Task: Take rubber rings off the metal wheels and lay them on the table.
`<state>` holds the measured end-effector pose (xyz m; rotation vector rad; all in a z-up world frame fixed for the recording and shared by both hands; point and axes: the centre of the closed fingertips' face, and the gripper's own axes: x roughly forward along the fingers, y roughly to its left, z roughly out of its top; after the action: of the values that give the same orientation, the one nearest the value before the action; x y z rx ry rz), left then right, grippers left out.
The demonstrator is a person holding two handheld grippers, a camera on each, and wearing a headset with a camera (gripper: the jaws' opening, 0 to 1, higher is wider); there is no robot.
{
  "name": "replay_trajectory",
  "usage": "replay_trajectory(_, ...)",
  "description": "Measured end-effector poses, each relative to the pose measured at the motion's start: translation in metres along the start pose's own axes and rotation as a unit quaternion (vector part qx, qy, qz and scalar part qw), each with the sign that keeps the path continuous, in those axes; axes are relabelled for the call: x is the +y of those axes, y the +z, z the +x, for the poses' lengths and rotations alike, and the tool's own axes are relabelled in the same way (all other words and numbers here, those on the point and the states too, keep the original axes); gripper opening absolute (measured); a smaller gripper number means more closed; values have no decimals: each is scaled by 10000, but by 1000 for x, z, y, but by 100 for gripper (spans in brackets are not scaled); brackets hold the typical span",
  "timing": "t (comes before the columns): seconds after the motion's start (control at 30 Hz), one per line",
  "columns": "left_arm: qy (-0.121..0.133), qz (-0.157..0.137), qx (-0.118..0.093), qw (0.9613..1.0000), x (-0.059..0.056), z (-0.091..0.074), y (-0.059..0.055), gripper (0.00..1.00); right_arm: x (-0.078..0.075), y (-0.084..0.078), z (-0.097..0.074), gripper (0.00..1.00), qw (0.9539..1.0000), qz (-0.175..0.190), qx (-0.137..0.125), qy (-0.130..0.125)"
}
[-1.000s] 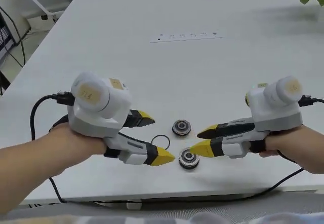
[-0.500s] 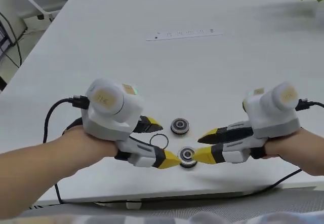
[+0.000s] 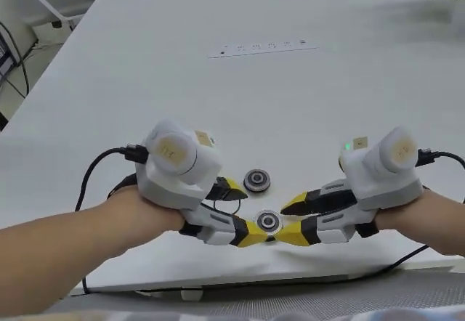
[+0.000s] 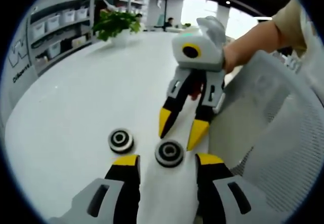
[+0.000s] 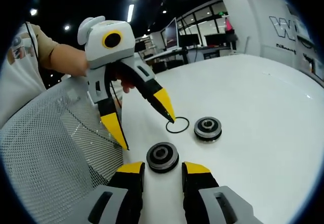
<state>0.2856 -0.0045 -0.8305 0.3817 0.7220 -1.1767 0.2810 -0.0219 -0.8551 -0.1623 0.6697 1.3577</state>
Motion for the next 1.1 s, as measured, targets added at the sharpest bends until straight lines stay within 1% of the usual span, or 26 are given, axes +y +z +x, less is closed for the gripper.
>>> replay_trajectory(0.1, -50, -47, -10, 10000, -2, 3, 1, 41, 0, -2, 1, 26, 9999, -100, 38, 3)
replay_trajectory(0.33, -82, -28, -4, 10000, -4, 10, 0, 35, 0, -4, 2, 23, 9995, -298, 77, -1)
replay_trajectory(0.63, -97, -50, 2, 9999, -5, 16, -3, 28, 0, -4, 2, 21, 9992, -394, 89, -25)
replay_trajectory(0.67, -105, -48, -6, 9999, -6, 17, -2, 27, 0, -4, 3, 20, 9993, -375, 55, -60)
replay_trajectory(0.8, -95, -46, -22, 9999, -6, 18, -2, 24, 0, -6, 4, 20, 9991, -414, 104, -44)
replay_trajectory(0.97, -88, 1, -50, 9999, -8, 20, -1, 20, 1, -6, 4, 19, 9988, -467, 120, -51)
replay_trajectory(1.1, -38, 55, -61, 10000, -7, 21, -1, 18, 1, -6, 4, 19, 9987, -494, 135, -54)
